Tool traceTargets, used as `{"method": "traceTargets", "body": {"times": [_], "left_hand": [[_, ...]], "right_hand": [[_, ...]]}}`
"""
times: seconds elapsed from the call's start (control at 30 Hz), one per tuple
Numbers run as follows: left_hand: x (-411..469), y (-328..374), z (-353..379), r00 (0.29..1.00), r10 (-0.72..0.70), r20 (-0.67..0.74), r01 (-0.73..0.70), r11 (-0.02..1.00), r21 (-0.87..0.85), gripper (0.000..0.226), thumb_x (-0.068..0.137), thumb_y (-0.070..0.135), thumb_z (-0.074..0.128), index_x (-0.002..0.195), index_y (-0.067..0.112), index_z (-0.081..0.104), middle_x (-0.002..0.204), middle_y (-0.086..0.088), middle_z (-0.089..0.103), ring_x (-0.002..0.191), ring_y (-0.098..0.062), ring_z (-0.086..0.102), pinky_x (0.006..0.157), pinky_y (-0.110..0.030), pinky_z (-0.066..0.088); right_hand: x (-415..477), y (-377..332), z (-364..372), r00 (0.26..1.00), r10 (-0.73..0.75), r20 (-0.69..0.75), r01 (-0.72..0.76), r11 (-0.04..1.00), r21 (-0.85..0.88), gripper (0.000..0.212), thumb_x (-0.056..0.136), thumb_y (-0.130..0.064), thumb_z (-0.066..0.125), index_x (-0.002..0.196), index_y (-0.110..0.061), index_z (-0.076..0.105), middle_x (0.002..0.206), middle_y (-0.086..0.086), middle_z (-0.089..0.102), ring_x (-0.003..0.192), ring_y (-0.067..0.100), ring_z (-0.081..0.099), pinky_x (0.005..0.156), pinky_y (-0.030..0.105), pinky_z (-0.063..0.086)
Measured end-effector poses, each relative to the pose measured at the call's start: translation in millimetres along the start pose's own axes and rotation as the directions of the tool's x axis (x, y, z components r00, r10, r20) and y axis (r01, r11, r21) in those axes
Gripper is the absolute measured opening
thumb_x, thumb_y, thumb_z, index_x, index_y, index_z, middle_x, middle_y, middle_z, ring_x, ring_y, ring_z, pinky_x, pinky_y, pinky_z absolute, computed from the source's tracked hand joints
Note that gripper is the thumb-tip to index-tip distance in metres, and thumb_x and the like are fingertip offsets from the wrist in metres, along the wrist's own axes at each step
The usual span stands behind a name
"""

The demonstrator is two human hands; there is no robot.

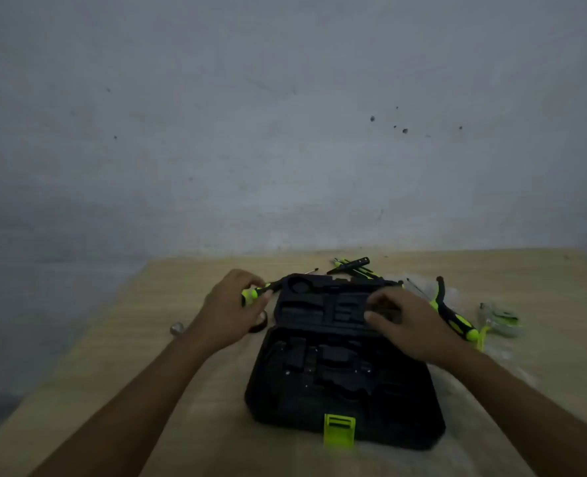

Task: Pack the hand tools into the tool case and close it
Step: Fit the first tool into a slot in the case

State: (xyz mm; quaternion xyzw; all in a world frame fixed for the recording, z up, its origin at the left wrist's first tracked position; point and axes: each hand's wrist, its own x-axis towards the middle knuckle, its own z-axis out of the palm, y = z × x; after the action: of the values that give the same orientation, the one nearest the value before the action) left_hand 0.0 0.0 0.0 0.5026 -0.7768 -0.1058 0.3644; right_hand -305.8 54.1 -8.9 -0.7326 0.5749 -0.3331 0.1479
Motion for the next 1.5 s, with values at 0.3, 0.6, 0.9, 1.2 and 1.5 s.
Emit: {"method": "traceTargets", "body": {"times": [0.3, 0.6, 0.9, 1.2, 1.5], "left_hand": [[-18.1, -99.3, 9.3, 0.842, -0.537, 0.051, 0.491, 0.802, 0.340, 0.045, 0.074, 0.063, 0.047, 0.089, 0.022, 0.059, 0.095, -0.009, 0.062, 0.093, -0.037, 0.059, 0.087, -0.053, 0.048], [-3.5, -98.5, 1.6, 0.824, -0.566, 0.025, 0.550, 0.811, 0.198, 0.024, 0.065, 0.035, 0.080, 0.084, 0.021, 0.075, 0.065, -0.005, 0.061, 0.076, -0.027, 0.066, 0.065, -0.032, 0.047], [-20.8, -58.9, -6.1, 0.962, -0.270, 0.040, 0.269, 0.962, 0.041, 0.033, 0.079, 0.020, 0.077, 0.111, 0.010, 0.071, 0.076, -0.005, 0.062, 0.065, -0.015, 0.058, 0.055, -0.010, 0.047], [-44.4, 18.5, -6.8, 0.947, 0.082, 0.309, -0.035, 0.987, -0.155, 0.038, 0.074, 0.027, 0.081, 0.110, 0.020, 0.072, 0.083, 0.000, 0.062, 0.074, -0.009, 0.058, 0.063, -0.013, 0.041], [-41.8, 37.8, 7.4, 0.790, 0.268, 0.551, -0.240, 0.963, -0.124, 0.033, 0.084, 0.021, 0.072, 0.116, 0.020, 0.067, 0.113, 0.009, 0.068, 0.099, 0.002, 0.056, 0.083, -0.013, 0.044]], "right_hand": [[-19.3, 21.1, 26.7, 0.997, 0.058, -0.047, -0.055, 0.996, 0.070, 0.014, 0.086, -0.040, 0.065, 0.097, -0.031, 0.066, 0.104, -0.016, 0.065, 0.103, 0.009, 0.059, 0.095, 0.039, 0.046], [-24.1, 24.9, 31.5, 0.990, 0.107, -0.091, -0.083, 0.970, 0.228, 0.005, 0.090, -0.030, 0.063, 0.089, -0.029, 0.068, 0.087, -0.012, 0.070, 0.084, 0.003, 0.064, 0.073, 0.024, 0.049], [-26.1, 28.5, 32.6, 0.988, 0.130, -0.087, -0.109, 0.971, 0.211, 0.009, 0.092, -0.031, 0.061, 0.088, -0.027, 0.068, 0.090, -0.009, 0.070, 0.083, 0.005, 0.064, 0.075, 0.030, 0.052], [-29.0, 29.0, 33.3, 0.991, 0.100, -0.093, -0.082, 0.981, 0.177, 0.006, 0.092, -0.028, 0.062, 0.089, -0.026, 0.067, 0.093, -0.008, 0.070, 0.087, 0.009, 0.064, 0.075, 0.031, 0.051], [-41.4, 23.4, 26.2, 0.995, -0.077, -0.061, 0.088, 0.973, 0.214, 0.023, 0.090, -0.051, 0.055, 0.092, -0.034, 0.070, 0.093, -0.012, 0.070, 0.093, 0.004, 0.063, 0.082, 0.021, 0.047]]}}
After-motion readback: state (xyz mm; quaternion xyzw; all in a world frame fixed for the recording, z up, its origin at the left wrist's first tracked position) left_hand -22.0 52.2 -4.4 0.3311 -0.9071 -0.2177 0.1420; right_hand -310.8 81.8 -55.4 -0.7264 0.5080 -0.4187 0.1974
